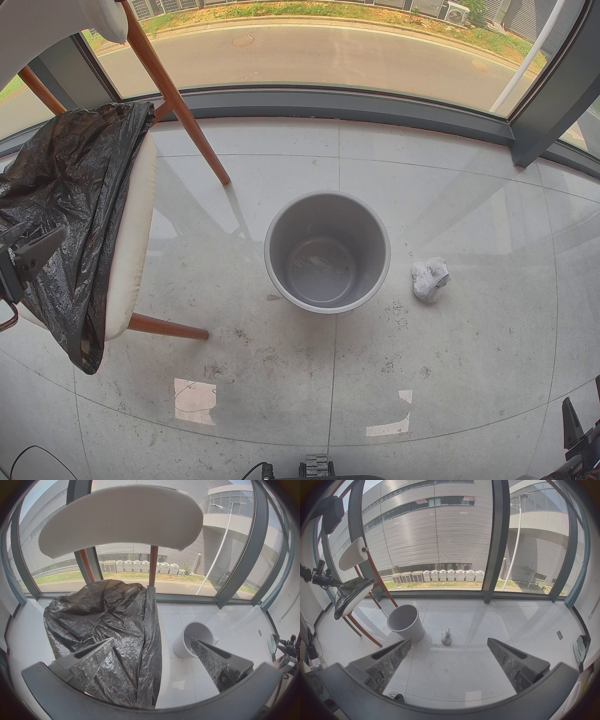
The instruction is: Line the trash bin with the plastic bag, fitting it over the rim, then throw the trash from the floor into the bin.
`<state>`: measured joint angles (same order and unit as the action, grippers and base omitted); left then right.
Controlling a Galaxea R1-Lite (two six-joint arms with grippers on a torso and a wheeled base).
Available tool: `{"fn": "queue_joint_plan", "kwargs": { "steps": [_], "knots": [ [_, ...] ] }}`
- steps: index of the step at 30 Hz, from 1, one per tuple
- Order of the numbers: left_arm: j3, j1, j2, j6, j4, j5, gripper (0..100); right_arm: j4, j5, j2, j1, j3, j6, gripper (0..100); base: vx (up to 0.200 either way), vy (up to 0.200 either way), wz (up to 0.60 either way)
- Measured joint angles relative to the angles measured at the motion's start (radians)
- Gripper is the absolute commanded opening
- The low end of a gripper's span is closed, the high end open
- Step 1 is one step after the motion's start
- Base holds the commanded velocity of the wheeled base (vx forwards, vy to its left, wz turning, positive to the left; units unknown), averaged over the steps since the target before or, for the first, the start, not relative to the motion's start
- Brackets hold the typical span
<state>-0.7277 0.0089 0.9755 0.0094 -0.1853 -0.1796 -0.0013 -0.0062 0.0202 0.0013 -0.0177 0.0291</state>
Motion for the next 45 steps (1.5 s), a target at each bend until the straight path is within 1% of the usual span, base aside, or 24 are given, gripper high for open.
{"fn": "queue_joint_plan", "kwargs": {
  "steps": [5, 16, 20, 24, 27, 32, 33, 36, 39, 45],
  "knots": [
    [-0.051, 0.000, 0.102, 0.002, -0.042, -0.010, 100, 0.000, 0.000, 0.000, 0.000, 0.000, 0.000, 100, 0.000, 0.000, 0.00],
    [-0.112, 0.000, 0.320, 0.016, -0.216, -0.015, 100, 0.000, 0.000, 0.000, 0.000, 0.000, 0.000, 100, 0.000, 0.000, 0.00],
    [-0.155, -0.009, 0.390, 0.028, -0.234, -0.036, 100, 0.000, 0.000, 0.000, 0.000, 0.000, 0.000, 100, 0.000, 0.000, 0.00],
    [-0.177, -0.025, 0.439, 0.072, -0.237, -0.050, 100, 0.000, 0.000, 0.000, 0.000, 0.000, 0.000, 100, 0.000, 0.000, 0.00],
    [-0.184, -0.029, 0.471, 0.089, -0.240, -0.050, 100, 0.000, 0.000, 0.000, 0.000, 0.000, 0.000, 100, 0.000, 0.000, 0.00],
    [-0.188, -0.029, 0.493, 0.092, -0.249, -0.045, 100, 0.000, 0.000, 0.000, 0.000, 0.000, 0.000, 100, 0.000, 0.000, 0.00],
    [-0.188, -0.027, 0.496, 0.092, -0.254, -0.044, 0, 0.000, 0.000, 0.000, 0.000, 0.000, 0.000, 100, 0.000, 0.000, 0.00],
    [-0.186, -0.023, 0.511, 0.092, -0.287, -0.040, 0, 0.000, 0.000, 0.000, 0.000, 0.000, 0.000, 100, 0.000, 0.000, 0.00],
    [-0.184, -0.020, 0.518, 0.091, -0.295, -0.030, 0, 0.000, 0.000, 0.000, 0.000, 0.000, 0.000, 100, 0.000, 0.000, 0.00],
    [-0.173, -0.009, 0.524, 0.090, -0.295, -0.038, 0, 0.000, 0.000, 0.000, 0.000, 0.000, 0.000, 100, 0.000, 0.000, 0.00]
  ]
}}
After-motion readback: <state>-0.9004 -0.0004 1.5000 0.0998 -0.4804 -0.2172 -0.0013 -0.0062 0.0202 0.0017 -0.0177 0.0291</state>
